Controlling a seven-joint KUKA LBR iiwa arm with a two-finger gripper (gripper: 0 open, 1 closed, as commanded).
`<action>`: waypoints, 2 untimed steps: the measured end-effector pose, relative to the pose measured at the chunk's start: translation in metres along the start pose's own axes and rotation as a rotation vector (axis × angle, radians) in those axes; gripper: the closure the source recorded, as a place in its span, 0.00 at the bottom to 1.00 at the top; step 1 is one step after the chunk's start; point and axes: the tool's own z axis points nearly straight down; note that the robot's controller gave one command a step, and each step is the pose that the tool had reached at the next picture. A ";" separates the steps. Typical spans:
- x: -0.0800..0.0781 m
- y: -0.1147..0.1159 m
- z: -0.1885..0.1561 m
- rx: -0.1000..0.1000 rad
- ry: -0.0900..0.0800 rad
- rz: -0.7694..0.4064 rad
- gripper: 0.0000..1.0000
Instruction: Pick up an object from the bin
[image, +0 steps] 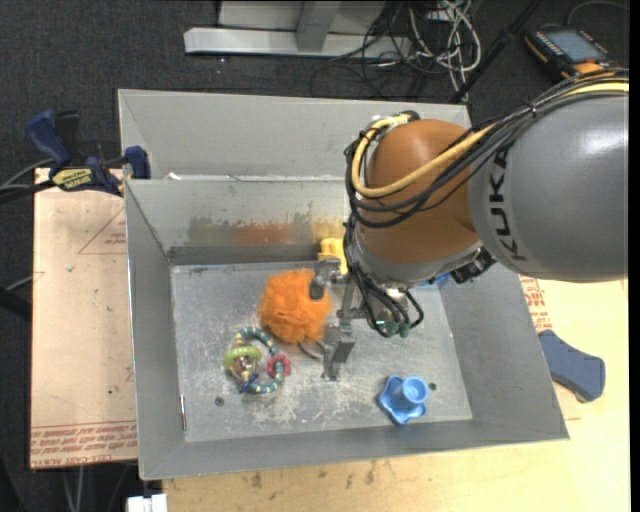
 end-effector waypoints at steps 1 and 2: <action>-0.001 0.000 -0.004 -0.001 -0.007 0.002 0.00; -0.025 0.036 0.032 0.000 -0.017 -0.065 0.00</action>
Offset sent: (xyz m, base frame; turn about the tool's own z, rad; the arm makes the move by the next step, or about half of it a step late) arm 0.0561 0.1016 -0.1053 -0.1823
